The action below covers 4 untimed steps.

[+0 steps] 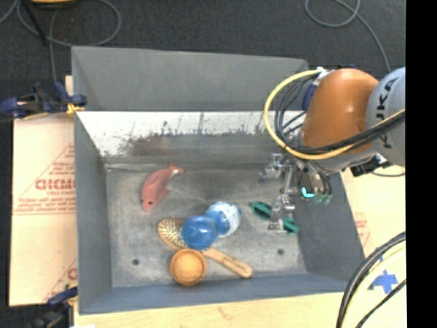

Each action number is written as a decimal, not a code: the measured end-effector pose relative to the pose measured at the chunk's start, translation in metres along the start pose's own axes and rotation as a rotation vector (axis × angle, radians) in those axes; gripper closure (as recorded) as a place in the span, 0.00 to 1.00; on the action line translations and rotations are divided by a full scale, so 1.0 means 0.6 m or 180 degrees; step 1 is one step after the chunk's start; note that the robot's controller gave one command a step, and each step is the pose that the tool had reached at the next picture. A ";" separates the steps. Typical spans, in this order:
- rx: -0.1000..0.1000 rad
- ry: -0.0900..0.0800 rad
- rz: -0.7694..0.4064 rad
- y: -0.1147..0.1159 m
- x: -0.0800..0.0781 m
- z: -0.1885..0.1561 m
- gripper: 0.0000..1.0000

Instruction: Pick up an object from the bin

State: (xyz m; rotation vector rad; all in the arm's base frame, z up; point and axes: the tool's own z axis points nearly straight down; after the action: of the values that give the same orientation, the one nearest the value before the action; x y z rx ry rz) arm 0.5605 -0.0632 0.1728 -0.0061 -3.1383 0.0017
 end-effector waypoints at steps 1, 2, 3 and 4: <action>0.0003 -0.0023 -0.0005 0.000 -0.003 -0.006 0.00; -0.0006 -0.0045 0.0431 0.075 -0.035 0.165 1.00; -0.0001 -0.0038 0.0426 0.074 -0.034 0.166 0.00; 0.0000 -0.0038 0.0424 0.074 -0.034 0.166 0.00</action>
Offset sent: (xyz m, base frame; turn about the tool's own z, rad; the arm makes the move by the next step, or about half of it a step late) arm 0.0175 0.0457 -0.1022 0.1370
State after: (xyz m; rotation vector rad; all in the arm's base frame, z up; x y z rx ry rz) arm 0.5806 -0.0189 0.0730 -0.2157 -3.1430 0.0020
